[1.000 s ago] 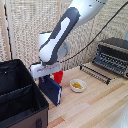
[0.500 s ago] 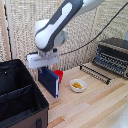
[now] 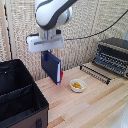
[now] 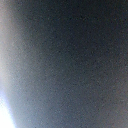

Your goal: Gently maneuver your gripper in the book's direction. Confidently hold the book by angling your gripper properly. Relocate the book to the caddy. Pinpoint the back pocket of the caddy and set the book down inside it.

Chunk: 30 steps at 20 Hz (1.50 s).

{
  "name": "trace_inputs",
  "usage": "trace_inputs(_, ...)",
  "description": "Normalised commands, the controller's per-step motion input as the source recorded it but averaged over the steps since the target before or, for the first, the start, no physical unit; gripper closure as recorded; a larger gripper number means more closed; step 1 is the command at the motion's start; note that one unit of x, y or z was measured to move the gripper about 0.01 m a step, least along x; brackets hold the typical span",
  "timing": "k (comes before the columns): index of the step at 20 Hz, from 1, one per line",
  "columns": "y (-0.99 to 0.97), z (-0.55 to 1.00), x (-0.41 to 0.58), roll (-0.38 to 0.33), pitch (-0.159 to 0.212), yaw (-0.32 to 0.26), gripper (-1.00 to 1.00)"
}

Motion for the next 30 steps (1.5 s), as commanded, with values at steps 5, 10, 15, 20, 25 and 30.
trace_inputs(5, 0.00, 0.61, 0.102, -0.003, 0.002, -0.337, 1.00)
trace_inputs(10, 0.00, 0.53, 0.118, 0.000, 0.011, -0.330, 1.00)
trace_inputs(15, 0.00, 0.46, 0.151, 0.015, 0.029, -0.330, 1.00)
trace_inputs(20, 0.00, 0.42, 0.133, 0.016, 0.033, -0.347, 1.00)
trace_inputs(25, 0.00, 0.30, 0.207, 0.054, 0.049, -0.328, 1.00)
trace_inputs(30, 0.01, 0.43, 0.272, 0.053, 0.052, -0.292, 1.00)
